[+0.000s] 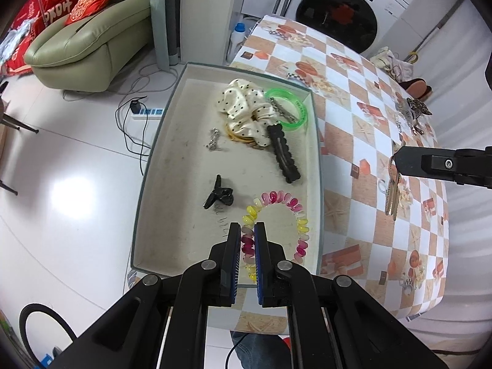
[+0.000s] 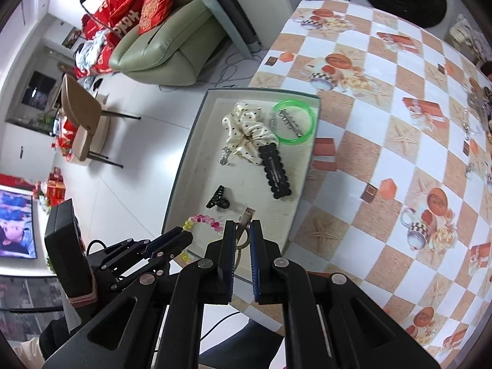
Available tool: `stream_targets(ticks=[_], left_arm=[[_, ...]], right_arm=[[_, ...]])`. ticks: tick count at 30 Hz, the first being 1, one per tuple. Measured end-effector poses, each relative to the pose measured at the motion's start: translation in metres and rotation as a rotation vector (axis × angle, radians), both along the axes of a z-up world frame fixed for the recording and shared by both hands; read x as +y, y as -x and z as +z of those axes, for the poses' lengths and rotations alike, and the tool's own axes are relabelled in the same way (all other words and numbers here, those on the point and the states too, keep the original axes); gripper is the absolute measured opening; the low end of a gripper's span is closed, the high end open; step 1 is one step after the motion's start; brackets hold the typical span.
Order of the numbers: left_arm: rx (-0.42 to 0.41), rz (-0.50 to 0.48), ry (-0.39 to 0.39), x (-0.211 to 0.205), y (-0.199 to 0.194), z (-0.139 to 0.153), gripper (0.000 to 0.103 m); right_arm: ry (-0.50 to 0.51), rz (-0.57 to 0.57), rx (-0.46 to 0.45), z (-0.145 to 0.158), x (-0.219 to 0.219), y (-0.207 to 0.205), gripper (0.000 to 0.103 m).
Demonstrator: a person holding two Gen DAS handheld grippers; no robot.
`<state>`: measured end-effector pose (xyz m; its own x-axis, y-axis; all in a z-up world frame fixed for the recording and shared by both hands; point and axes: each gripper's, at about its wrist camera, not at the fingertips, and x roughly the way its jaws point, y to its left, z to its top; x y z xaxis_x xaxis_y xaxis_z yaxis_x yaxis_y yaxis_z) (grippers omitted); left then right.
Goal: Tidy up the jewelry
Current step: 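Carry the beaded bracelet and beige hair tie over the white tray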
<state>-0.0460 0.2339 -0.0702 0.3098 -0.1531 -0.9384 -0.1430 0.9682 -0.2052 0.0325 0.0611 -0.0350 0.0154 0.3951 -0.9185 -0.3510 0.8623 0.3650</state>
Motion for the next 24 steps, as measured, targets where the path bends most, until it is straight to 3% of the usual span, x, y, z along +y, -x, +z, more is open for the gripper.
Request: stream_targets(ticks=[24], left_arm=[[0.107, 0.033, -0.036, 0.014, -0.009, -0.062, 0.013]], right_arm=[[0.061, 0.049, 0.098, -0.072, 0.022, -0.001, 0.009]])
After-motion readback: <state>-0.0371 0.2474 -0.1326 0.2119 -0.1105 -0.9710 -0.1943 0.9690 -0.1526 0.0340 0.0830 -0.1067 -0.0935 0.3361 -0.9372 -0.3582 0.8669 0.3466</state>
